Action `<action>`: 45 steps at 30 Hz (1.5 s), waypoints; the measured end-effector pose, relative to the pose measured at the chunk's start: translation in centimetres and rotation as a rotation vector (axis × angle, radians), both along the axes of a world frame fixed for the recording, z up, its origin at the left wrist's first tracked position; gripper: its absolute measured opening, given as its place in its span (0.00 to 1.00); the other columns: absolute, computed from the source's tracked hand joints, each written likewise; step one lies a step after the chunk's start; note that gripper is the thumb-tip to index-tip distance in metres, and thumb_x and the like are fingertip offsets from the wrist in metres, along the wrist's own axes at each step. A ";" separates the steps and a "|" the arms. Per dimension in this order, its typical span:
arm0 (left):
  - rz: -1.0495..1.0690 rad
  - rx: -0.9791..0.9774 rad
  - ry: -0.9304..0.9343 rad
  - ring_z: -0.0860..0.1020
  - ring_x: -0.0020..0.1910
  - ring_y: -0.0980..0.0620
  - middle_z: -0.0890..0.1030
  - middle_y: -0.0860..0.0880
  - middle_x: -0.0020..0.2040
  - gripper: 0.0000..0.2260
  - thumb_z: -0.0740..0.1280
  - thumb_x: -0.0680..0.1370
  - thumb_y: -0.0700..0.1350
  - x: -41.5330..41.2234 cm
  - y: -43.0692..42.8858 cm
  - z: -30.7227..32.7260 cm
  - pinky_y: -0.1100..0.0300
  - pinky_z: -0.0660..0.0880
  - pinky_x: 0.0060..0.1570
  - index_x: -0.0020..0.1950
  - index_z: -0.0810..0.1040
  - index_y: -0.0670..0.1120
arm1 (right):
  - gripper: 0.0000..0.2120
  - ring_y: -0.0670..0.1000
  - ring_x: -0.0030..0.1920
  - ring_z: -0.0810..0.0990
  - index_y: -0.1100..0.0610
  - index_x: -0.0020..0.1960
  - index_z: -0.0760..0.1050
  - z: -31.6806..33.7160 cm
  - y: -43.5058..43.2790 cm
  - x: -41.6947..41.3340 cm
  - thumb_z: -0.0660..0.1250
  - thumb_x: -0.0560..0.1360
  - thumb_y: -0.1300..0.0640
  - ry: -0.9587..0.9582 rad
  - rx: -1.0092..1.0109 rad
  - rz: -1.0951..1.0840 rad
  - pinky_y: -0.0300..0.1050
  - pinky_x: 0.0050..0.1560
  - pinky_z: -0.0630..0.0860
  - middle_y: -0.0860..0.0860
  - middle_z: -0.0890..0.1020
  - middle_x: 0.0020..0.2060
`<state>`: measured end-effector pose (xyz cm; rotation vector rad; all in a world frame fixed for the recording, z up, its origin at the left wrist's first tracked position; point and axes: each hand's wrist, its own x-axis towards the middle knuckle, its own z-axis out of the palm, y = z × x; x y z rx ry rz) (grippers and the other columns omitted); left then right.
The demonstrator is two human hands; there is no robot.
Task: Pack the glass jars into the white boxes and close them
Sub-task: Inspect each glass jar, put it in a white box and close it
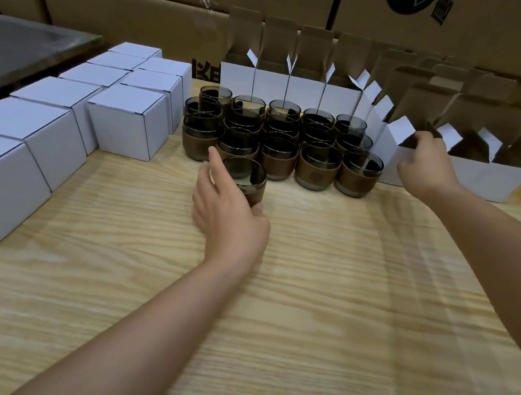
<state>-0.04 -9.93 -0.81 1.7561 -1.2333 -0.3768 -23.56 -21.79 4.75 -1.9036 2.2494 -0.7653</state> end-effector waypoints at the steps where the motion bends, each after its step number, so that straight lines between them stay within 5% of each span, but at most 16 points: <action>1: 0.007 -0.013 0.008 0.51 0.76 0.45 0.51 0.44 0.78 0.43 0.70 0.75 0.43 -0.1 0.1 0.0 0.52 0.49 0.73 0.79 0.43 0.45 | 0.24 0.64 0.64 0.70 0.61 0.75 0.58 0.0 0.0 -0.2 0.57 0.79 0.66 0.023 -0.008 0.002 0.56 0.60 0.71 0.63 0.65 0.69; 6: 0.032 -0.287 0.046 0.49 0.77 0.44 0.50 0.42 0.78 0.31 0.63 0.80 0.49 -0.3 0.7 0.3 0.50 0.45 0.74 0.77 0.53 0.41 | 0.18 0.62 0.61 0.71 0.62 0.70 0.64 -0.4 1.3 -0.7 0.56 0.81 0.60 0.059 -0.063 -0.012 0.56 0.58 0.72 0.62 0.70 0.63; 12: -0.225 -0.583 -0.031 0.54 0.76 0.38 0.57 0.36 0.75 0.24 0.57 0.80 0.45 -0.9 1.7 0.6 0.37 0.52 0.72 0.73 0.61 0.34 | 0.16 0.61 0.59 0.72 0.63 0.66 0.68 -1.2 5.7 -0.7 0.56 0.80 0.60 0.092 -0.152 -0.031 0.56 0.52 0.72 0.61 0.74 0.57; 15: -0.341 -0.646 -0.059 0.58 0.75 0.41 0.61 0.37 0.74 0.22 0.56 0.80 0.43 -0.9 1.9 0.6 0.44 0.56 0.74 0.72 0.63 0.34 | 0.14 0.62 0.55 0.72 0.63 0.62 0.69 -1.5 8.8 0.3 0.57 0.79 0.60 0.122 -0.200 -0.050 0.57 0.49 0.71 0.61 0.76 0.54; 22: -0.566 -0.564 0.032 0.72 0.62 0.54 0.72 0.48 0.64 0.22 0.55 0.80 0.50 -0.9 2.1 0.1 0.66 0.70 0.59 0.71 0.66 0.41 | 0.14 0.56 0.49 0.71 0.62 0.61 0.70 -2.2 15.2 7.2 0.59 0.79 0.57 0.162 -0.318 0.076 0.48 0.44 0.62 0.58 0.78 0.50; 28: -0.664 -0.471 0.100 0.65 0.72 0.51 0.68 0.44 0.71 0.17 0.52 0.79 0.56 -0.5 1.5 0.1 0.60 0.65 0.68 0.68 0.65 0.59 | 0.10 0.54 0.48 0.73 0.58 0.57 0.70 -1.9 17.9 12.8 0.57 0.79 0.55 0.083 -0.326 0.254 0.45 0.42 0.61 0.53 0.78 0.47; 33: -0.656 -0.437 0.198 0.71 0.66 0.54 0.75 0.48 0.63 0.16 0.54 0.78 0.56 -0.2 1.0 0.1 0.68 0.66 0.63 0.62 0.73 0.54 | 0.10 0.53 0.43 0.76 0.57 0.54 0.76 -0.9 17.7 13.5 0.57 0.79 0.57 -0.068 -0.365 0.316 0.47 0.38 0.68 0.51 0.79 0.43; 39: -0.641 -0.444 0.250 0.74 0.57 0.63 0.76 0.60 0.56 0.14 0.53 0.79 0.55 -0.4 1.2 0.1 0.69 0.70 0.56 0.61 0.70 0.53 | 0.10 0.58 0.51 0.74 0.62 0.49 0.81 -1.4 16.1 11.2 0.61 0.74 0.64 0.021 -0.581 0.294 0.45 0.51 0.70 0.56 0.80 0.52; 42: -0.601 -0.470 0.286 0.75 0.49 0.69 0.75 0.71 0.49 0.14 0.51 0.80 0.53 -0.4 1.2 0.1 0.74 0.70 0.44 0.61 0.67 0.50 | 0.12 0.51 0.58 0.71 0.60 0.52 0.80 -2.2 15.1 10.2 0.61 0.73 0.66 -0.282 -0.486 0.272 0.44 0.60 0.70 0.54 0.74 0.57; 45: -0.544 -0.459 0.325 0.74 0.42 0.70 0.75 0.64 0.45 0.10 0.52 0.79 0.50 -0.4 1.2 0.0 0.69 0.69 0.37 0.56 0.66 0.49 | 0.18 0.36 0.49 0.71 0.50 0.54 0.77 -2.5 14.9 9.4 0.58 0.68 0.61 -0.601 -0.400 0.255 0.33 0.52 0.72 0.48 0.74 0.56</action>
